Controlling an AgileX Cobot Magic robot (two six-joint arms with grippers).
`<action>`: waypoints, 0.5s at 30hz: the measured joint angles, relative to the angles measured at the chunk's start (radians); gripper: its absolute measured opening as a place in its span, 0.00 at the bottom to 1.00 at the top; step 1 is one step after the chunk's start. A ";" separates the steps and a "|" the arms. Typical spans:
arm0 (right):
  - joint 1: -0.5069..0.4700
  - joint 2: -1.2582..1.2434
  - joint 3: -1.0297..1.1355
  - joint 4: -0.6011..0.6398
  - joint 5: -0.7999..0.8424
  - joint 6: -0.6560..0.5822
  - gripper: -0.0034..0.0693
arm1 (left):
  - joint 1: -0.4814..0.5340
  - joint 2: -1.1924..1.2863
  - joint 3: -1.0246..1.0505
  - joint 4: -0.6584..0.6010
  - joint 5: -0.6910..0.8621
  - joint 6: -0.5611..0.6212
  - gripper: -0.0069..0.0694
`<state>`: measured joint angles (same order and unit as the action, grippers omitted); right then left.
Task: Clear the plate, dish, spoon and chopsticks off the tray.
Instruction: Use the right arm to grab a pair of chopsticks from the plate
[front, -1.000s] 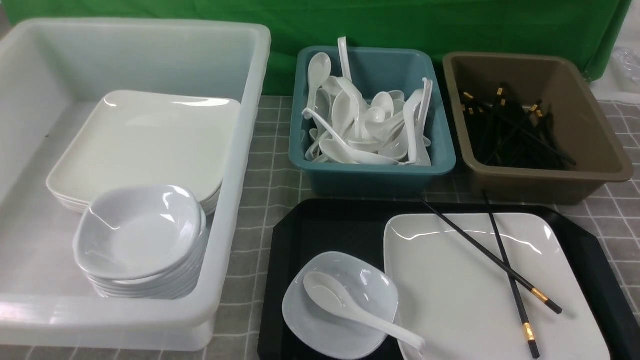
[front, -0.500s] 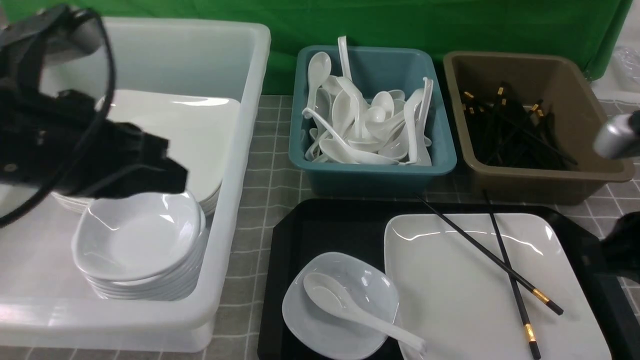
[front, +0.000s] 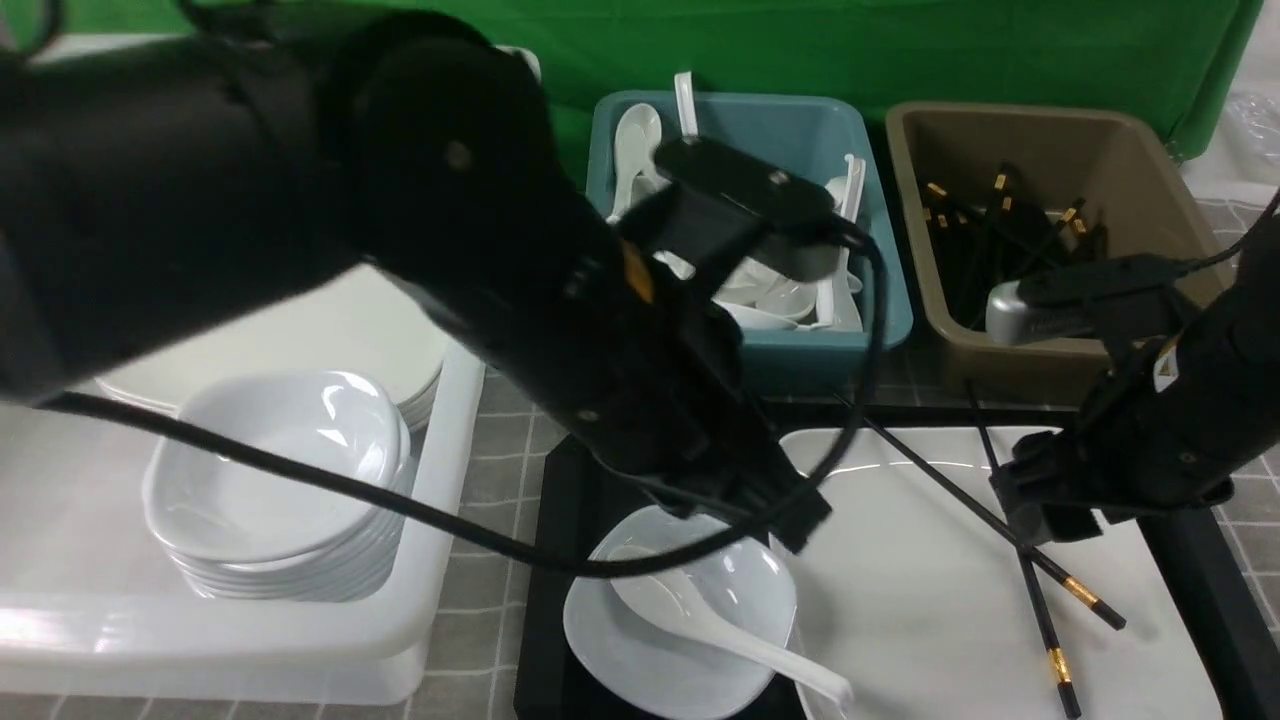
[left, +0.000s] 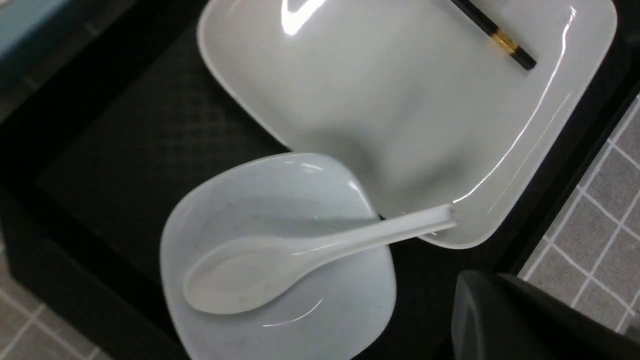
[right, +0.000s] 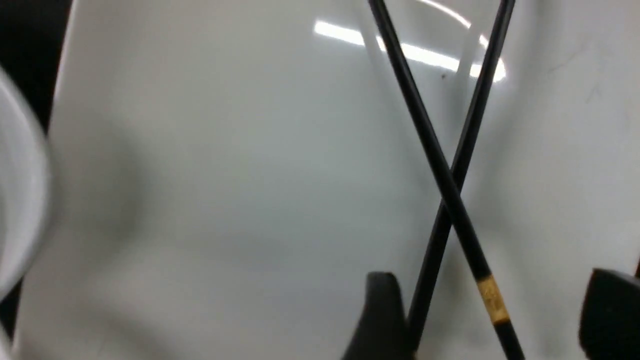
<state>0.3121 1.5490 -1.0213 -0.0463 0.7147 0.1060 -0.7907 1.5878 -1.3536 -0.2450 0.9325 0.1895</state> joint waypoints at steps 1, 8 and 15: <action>-0.006 0.020 0.000 -0.001 -0.017 0.002 0.81 | -0.006 0.009 -0.004 0.001 0.000 0.001 0.09; -0.062 0.162 0.000 0.011 -0.105 0.008 0.82 | -0.020 0.055 -0.006 0.006 -0.016 0.020 0.09; -0.053 0.235 -0.008 0.059 -0.113 -0.013 0.80 | -0.020 0.059 -0.007 0.006 -0.023 0.022 0.09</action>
<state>0.2595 1.7841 -1.0296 0.0126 0.6012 0.0926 -0.8108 1.6470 -1.3603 -0.2389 0.9090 0.2110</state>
